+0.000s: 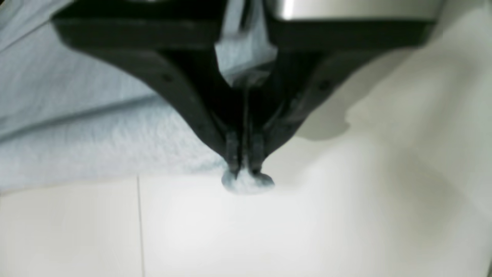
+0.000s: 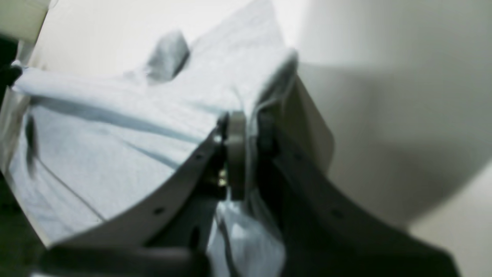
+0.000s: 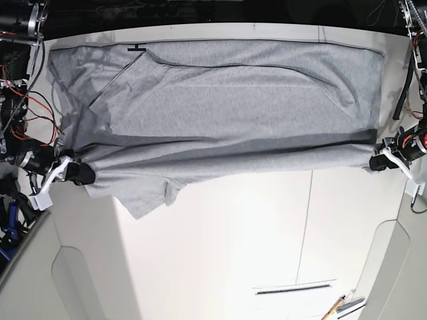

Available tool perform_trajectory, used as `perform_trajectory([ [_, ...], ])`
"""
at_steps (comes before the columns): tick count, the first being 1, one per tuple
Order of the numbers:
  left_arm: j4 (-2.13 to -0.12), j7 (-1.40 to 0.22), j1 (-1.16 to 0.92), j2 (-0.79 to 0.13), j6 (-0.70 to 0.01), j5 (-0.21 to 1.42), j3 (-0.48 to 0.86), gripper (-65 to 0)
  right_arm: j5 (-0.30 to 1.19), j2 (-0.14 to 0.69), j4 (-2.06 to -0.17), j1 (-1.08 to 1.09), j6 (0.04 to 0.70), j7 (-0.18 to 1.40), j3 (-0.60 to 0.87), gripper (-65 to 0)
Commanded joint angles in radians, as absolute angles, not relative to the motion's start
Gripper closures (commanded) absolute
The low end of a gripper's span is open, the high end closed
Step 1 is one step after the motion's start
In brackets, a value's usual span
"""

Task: Fold the T-shirt properly
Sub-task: 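Lift the hem and fold it over toward the collar edge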

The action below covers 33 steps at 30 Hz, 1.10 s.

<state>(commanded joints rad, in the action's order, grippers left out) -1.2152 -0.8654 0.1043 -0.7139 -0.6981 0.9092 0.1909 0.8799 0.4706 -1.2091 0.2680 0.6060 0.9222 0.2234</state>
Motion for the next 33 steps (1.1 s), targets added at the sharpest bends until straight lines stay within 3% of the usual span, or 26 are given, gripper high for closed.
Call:
perform_trajectory([
  [6,-1.316,-0.875,0.007,-0.729,-0.698,0.908,0.191,0.0,0.879,0.470,-1.298,0.143,0.606,0.924,0.234,0.0],
  [19,-1.322,-0.891,-0.022,-0.728,-0.698,0.902,0.191,0.0,0.827,0.465,-1.300,0.008,0.598,0.863,0.241,0.0],
  [20,-1.322,-0.891,-0.023,-0.728,-0.698,0.901,0.191,0.0,0.825,0.465,-1.300,0.008,0.598,0.857,0.241,-3.9],
  [22,-1.322,-0.891,-0.022,-0.728,-0.698,0.901,0.191,0.0,0.815,0.465,-1.300,0.009,0.598,0.838,0.242,-22.2],
  [24,-1.322,-0.891,-0.022,-0.728,-0.698,0.902,0.191,0.0,0.815,0.465,-1.300,0.011,0.598,0.817,0.254,-31.5],
  [33,-1.322,-0.891,-0.023,-0.728,-0.698,0.901,0.191,0.0,0.771,0.438,-1.300,0.167,0.589,0.791,0.358,-31.7],
])
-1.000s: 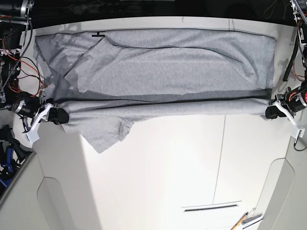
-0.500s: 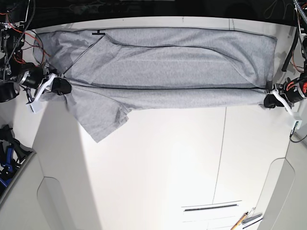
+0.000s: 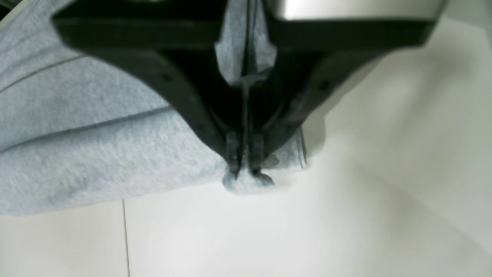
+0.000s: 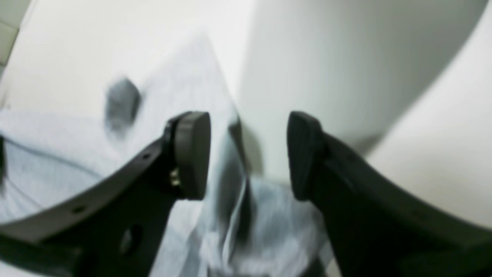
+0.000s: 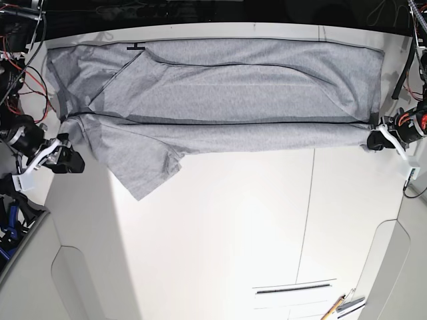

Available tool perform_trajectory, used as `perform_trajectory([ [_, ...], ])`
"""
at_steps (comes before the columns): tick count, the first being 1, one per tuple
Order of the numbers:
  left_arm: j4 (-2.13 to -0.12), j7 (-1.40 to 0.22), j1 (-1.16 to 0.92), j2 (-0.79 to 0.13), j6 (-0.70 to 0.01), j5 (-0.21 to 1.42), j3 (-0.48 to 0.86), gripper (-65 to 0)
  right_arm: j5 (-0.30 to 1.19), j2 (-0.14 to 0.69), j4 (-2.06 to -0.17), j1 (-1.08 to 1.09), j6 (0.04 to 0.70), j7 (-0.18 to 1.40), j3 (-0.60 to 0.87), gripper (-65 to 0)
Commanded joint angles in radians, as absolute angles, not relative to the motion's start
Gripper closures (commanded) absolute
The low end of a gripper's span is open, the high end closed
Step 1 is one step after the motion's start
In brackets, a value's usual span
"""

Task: Fold the T-shirt properly
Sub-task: 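Lift the hem and fold it over toward the collar edge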

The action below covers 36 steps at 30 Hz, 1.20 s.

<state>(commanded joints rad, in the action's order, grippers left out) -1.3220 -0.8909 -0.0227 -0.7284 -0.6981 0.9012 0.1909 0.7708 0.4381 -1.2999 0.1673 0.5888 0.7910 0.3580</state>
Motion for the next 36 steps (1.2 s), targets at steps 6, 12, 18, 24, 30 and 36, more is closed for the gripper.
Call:
perform_trajectory([
  [6,-1.322,-0.891,-0.022,-0.728,-0.698,0.902,0.191,0.0,0.634,0.368,-1.238,0.266,0.587,0.717,0.333,-38.4],
  [12,-1.322,-0.891,-0.023,-0.728,-0.698,0.902,0.191,0.0,0.591,0.342,-1.007,0.353,0.587,0.582,0.218,-41.2],
  [18,-1.322,-0.890,-0.022,-0.728,-0.698,0.902,0.191,0.0,0.591,0.296,-0.956,0.370,0.588,0.584,0.140,-41.1],
  [24,-1.322,-0.891,-0.022,-0.720,-0.698,0.909,0.191,0.0,0.591,0.233,-0.956,0.371,0.588,0.601,0.118,-41.1],
  [30,-1.322,-0.892,-0.023,-0.708,-0.698,0.909,0.191,0.0,0.591,0.199,-0.957,0.370,0.591,0.634,0.117,-38.4],
  [36,-1.322,-0.892,-0.023,-0.706,-0.698,0.909,0.191,0.0,0.611,0.199,-0.958,0.370,0.592,0.655,0.117,-2.5],
])
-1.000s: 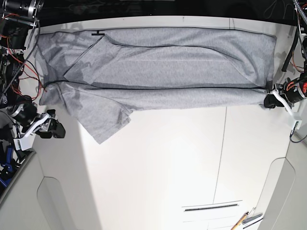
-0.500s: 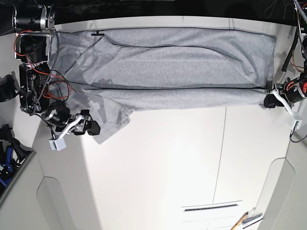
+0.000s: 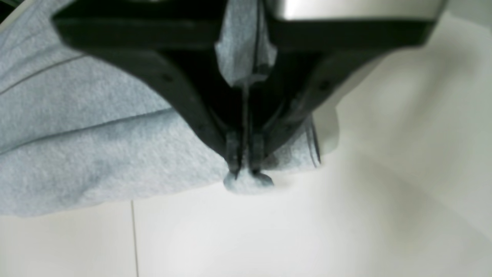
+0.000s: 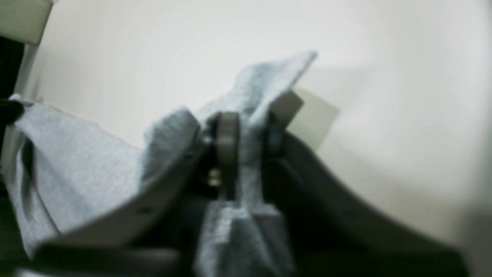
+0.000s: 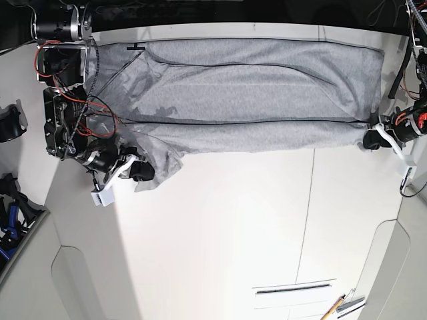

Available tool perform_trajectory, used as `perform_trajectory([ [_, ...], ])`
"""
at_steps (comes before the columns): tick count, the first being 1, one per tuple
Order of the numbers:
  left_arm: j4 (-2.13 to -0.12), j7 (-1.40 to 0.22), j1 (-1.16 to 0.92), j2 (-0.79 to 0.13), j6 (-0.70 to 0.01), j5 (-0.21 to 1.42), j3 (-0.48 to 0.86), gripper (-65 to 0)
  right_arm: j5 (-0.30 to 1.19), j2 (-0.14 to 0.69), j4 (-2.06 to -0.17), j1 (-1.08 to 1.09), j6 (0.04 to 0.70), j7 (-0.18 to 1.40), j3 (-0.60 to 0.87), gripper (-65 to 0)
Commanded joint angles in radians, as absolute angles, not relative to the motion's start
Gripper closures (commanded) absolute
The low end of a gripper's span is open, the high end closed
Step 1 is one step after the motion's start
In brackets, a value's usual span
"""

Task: Fold the T-shirt properly
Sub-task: 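Lift the hem and fold it over toward the collar edge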

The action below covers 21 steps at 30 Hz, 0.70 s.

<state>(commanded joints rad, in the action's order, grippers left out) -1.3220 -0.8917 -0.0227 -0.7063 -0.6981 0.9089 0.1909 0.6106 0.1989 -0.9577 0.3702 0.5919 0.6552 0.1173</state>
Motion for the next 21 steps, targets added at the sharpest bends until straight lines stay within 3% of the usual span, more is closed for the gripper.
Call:
perform_trajectory([
  [1,-1.322,-0.892,-0.022,-0.707,-0.698,0.909,0.191,0.0,0.620,0.199,-0.958,0.371,0.592,0.656,0.117,0.0],
  [7,-1.337,-0.893,-0.022,-0.707,-0.698,0.908,0.191,0.0,0.722,0.200,-1.042,0.365,0.599,0.778,0.119,0.0],
  [15,-1.426,-1.027,-0.024,-0.708,-0.698,0.910,0.191,0.0,0.848,0.257,-1.482,0.171,0.599,0.913,0.120,0.0],
  [21,-1.524,-1.026,-0.125,-0.773,-0.698,0.967,0.203,0.0,0.897,0.323,-1.723,-0.024,0.599,0.941,0.184,0.0],
])
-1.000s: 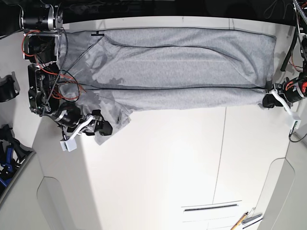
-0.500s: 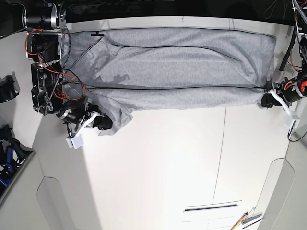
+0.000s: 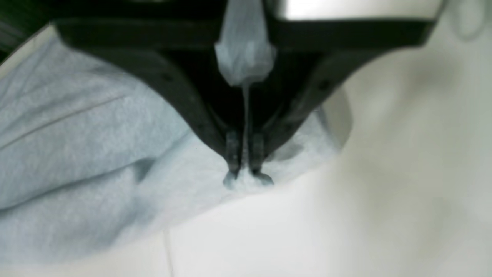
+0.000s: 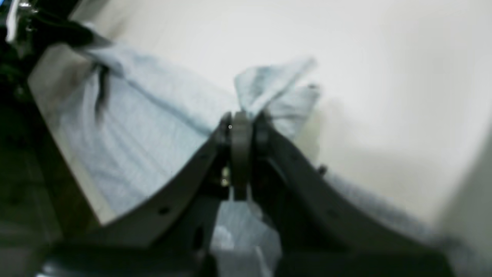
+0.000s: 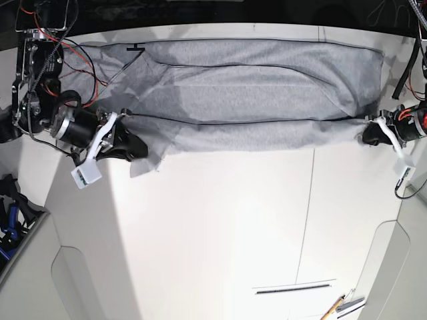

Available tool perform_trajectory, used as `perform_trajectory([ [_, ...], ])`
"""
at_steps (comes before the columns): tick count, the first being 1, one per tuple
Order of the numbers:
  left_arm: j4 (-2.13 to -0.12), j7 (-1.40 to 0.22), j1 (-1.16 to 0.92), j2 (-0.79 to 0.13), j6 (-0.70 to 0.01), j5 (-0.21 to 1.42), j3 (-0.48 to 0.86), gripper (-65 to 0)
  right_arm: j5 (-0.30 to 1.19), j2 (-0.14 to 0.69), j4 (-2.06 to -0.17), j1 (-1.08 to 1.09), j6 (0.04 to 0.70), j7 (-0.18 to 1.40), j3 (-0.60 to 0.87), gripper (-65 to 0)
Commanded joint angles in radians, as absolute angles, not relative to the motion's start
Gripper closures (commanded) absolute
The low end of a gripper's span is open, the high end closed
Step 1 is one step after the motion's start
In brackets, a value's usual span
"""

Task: Fold the T-shirt properly
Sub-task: 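Lift the hem and fold it over toward the collar edge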

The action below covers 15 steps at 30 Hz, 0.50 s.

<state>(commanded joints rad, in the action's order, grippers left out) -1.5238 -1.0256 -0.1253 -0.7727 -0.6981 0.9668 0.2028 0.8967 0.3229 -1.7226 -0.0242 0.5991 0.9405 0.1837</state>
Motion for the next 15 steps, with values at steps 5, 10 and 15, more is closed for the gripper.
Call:
perform_trajectory([
  [5,-1.615,-1.038,-0.215,-0.796,-0.698,0.969,0.262,0.0,0.977,0.336,-1.824,-0.123,0.607,1.010,0.299,0.0],
  [10,-1.632,-1.038,-0.288,-0.796,-0.698,0.968,0.290,0.0,1.018,0.335,-1.831,-0.181,0.607,1.038,0.353,0.0],
  [15,-1.631,-1.037,-0.326,-0.795,-0.698,0.968,0.290,-0.6,1.010,0.335,-1.831,-0.246,0.607,1.041,0.352,0.0],
])
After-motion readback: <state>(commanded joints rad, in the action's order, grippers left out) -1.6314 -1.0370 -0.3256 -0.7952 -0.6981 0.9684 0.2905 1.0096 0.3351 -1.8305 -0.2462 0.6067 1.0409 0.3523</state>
